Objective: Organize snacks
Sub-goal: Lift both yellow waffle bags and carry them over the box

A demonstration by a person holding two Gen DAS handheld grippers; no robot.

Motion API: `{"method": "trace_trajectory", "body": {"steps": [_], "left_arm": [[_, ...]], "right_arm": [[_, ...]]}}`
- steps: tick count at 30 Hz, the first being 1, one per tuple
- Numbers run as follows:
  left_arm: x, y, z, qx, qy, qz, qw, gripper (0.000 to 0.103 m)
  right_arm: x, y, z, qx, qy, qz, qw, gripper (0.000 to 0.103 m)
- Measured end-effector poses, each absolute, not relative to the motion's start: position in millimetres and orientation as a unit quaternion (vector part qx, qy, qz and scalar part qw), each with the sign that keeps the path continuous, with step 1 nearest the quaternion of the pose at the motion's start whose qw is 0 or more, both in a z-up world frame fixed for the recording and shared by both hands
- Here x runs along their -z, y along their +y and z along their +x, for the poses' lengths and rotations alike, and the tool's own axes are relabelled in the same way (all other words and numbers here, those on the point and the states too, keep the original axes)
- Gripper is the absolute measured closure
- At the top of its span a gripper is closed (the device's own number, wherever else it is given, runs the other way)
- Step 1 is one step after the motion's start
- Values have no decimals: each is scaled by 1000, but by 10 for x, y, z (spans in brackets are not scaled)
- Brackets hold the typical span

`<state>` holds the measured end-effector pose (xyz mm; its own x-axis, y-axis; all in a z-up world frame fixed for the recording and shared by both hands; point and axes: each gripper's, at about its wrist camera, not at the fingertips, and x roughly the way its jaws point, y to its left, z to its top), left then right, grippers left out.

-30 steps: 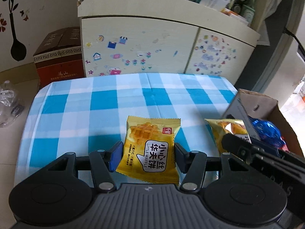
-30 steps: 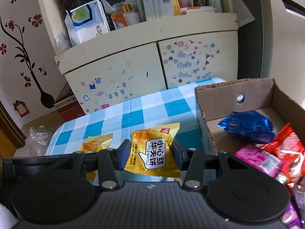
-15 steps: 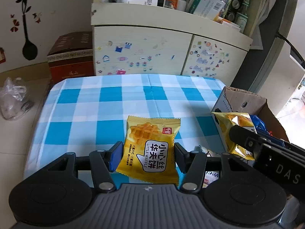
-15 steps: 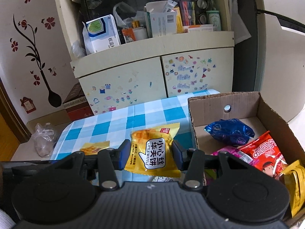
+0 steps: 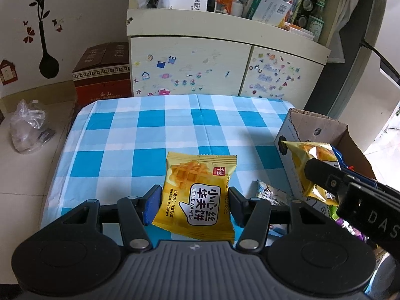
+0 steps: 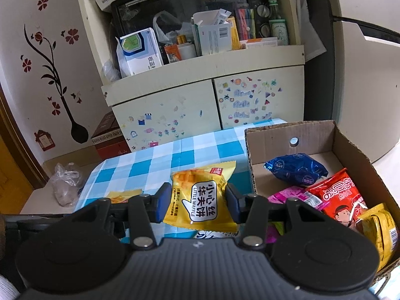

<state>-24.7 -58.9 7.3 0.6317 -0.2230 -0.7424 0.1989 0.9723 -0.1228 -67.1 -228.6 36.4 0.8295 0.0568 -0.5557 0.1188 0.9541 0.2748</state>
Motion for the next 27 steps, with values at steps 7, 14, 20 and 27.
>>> {"method": "trace_trajectory", "body": {"steps": [7,14,20,27], "left_arm": [[-149,-710,-326,120,408,-5,905,41],[-234,-875,-384,129,404,-3,906,41],[-315,-1064,-442,142,400,-3,906,41],[-379,-1287,-464,159,400,-11,903,41]], "right_arm": [[-449,-2385,-751,22,282,161,946,56],[-541,-2577,-835,36,269,179,946,56],[-601,-2769,-898,49,260,196,944,56],[-660,-3054,-989,73,253,222,939,56]]}}
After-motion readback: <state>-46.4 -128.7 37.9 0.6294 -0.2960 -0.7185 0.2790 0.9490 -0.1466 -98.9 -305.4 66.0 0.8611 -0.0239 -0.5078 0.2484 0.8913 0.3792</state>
